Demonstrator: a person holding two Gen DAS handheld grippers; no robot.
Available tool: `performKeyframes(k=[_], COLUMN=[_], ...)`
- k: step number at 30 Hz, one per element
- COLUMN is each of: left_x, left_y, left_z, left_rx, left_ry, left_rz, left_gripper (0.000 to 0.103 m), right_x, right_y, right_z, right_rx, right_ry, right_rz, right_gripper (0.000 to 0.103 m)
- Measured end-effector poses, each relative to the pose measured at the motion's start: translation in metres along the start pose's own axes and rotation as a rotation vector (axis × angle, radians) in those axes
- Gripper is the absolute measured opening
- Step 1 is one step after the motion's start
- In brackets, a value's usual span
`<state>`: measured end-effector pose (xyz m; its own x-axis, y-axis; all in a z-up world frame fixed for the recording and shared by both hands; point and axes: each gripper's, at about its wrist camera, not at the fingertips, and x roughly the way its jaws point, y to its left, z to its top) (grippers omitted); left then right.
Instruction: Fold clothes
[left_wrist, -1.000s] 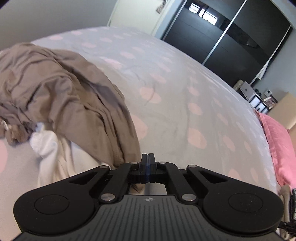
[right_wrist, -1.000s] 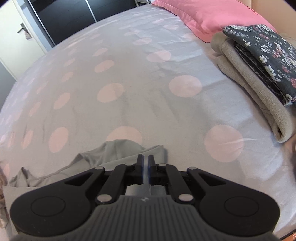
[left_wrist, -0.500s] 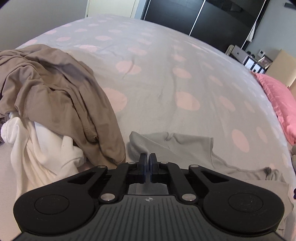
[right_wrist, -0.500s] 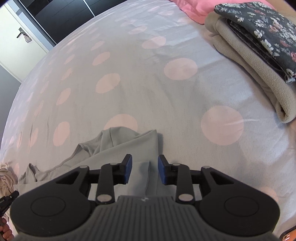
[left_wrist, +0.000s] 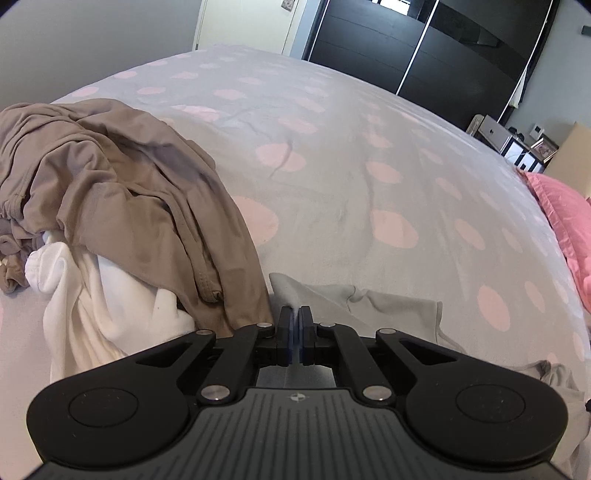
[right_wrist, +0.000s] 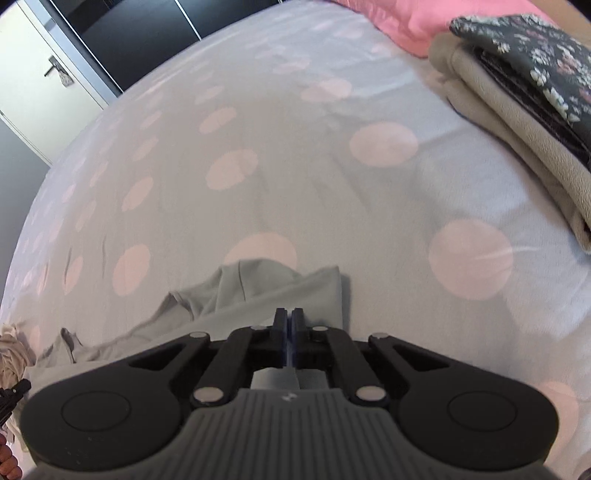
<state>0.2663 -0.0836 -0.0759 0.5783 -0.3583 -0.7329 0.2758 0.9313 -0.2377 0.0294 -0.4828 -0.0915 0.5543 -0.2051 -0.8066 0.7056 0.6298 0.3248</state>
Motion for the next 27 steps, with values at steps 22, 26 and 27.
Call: performKeyframes(k=[22,26,27], left_x=[-0.035,-0.052,-0.055], left_y=[0.0,-0.005,-0.006], left_z=[-0.003,-0.007,-0.008], left_rx=[0.051,0.092,0.107], left_ry=[0.023,0.022,0.02], left_rz=[0.01,-0.013,-0.017], left_gripper=[0.003,0.01,0.011], right_x=[-0.022,-0.012,-0.011], right_y=[0.004,0.007,0.008], right_z=[-0.049,-0.061,-0.065], right_rx=[-0.386,-0.53,-0.56], right_ry=[0.05,0.049,0.044], right_rz=[0.083,0.078,0.078], right_gripper=[0.034,0.034,0.034])
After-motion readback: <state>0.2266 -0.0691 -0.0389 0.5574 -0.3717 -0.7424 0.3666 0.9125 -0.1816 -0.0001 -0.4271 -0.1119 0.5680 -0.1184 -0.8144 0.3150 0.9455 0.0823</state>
